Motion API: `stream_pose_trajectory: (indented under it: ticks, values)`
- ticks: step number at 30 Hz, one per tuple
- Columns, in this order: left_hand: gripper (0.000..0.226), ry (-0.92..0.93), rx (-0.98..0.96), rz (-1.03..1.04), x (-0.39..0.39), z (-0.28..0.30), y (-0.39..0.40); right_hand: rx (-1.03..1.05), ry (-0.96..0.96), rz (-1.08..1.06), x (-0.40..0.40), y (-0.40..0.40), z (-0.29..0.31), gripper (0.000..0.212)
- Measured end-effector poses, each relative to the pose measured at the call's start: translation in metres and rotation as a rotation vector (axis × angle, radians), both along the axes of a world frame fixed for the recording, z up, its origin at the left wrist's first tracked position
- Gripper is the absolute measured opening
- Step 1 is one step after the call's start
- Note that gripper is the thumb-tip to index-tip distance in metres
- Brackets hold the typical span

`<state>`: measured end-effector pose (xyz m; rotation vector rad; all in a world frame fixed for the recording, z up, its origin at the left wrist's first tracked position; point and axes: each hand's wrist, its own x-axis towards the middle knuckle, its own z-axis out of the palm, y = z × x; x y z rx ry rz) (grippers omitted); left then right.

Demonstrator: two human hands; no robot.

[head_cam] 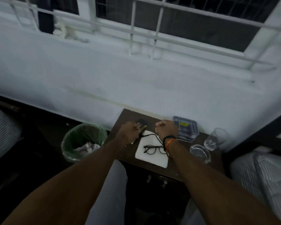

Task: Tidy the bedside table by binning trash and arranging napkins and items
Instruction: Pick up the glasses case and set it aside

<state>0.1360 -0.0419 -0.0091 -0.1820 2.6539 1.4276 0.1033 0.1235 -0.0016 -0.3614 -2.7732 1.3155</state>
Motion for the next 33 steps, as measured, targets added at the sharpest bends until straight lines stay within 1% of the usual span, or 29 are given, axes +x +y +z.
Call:
stream_pose_trajectory:
  ticks: [4,9,12,14,16,18,19,21,23,25,26,29,33]
  values:
    - [0.017,0.026,-0.066,-0.087,0.002,0.004,0.026,-0.024,-0.017,-0.032,0.009,0.031,0.001,0.019]
    - [0.018,0.05,-0.189,-0.075,0.002,-0.002,0.031,-0.059,-0.02,-0.045,0.015,0.05,-0.011,0.019]
    - [0.016,0.077,-0.228,0.007,0.006,-0.018,0.026,0.074,-0.047,0.063,0.017,0.053,-0.026,0.02]
    - [0.026,0.1,-0.298,0.052,0.006,-0.033,0.022,0.202,-0.072,0.175,0.017,0.054,-0.038,0.023]
    - [0.042,0.077,-0.353,0.095,0.005,-0.044,0.02,0.307,-0.091,0.272,0.018,0.055,-0.048,0.027]
    - [0.053,0.041,-0.354,0.148,0.003,-0.054,0.017,0.38,-0.097,0.365,0.019,0.056,-0.058,0.035]
    - [0.054,0.029,-0.331,0.176,0.0,-0.059,0.017,0.426,-0.103,0.417,0.018,0.056,-0.064,0.04]
    - [0.046,0.039,-0.267,0.199,-0.004,-0.07,0.015,0.506,-0.114,0.49,0.016,0.055,-0.075,0.046]
    - [0.028,0.086,-0.244,0.143,-0.007,-0.081,0.013,0.592,-0.116,0.536,0.013,0.055,-0.083,0.047]
    - [0.011,0.113,-0.265,0.064,-0.01,-0.091,0.012,0.682,-0.108,0.56,0.01,0.055,-0.091,0.045]
    - [0.01,0.108,-0.271,0.043,-0.011,-0.095,0.012,0.714,-0.097,0.558,0.009,0.055,-0.094,0.043]
    - [0.018,0.094,-0.265,0.049,-0.01,-0.104,0.011,0.77,-0.027,0.536,0.007,0.054,-0.102,0.032]
    - [0.019,0.114,-0.278,0.05,-0.015,-0.107,0.01,0.758,0.056,0.5,0.001,0.052,-0.105,0.025]
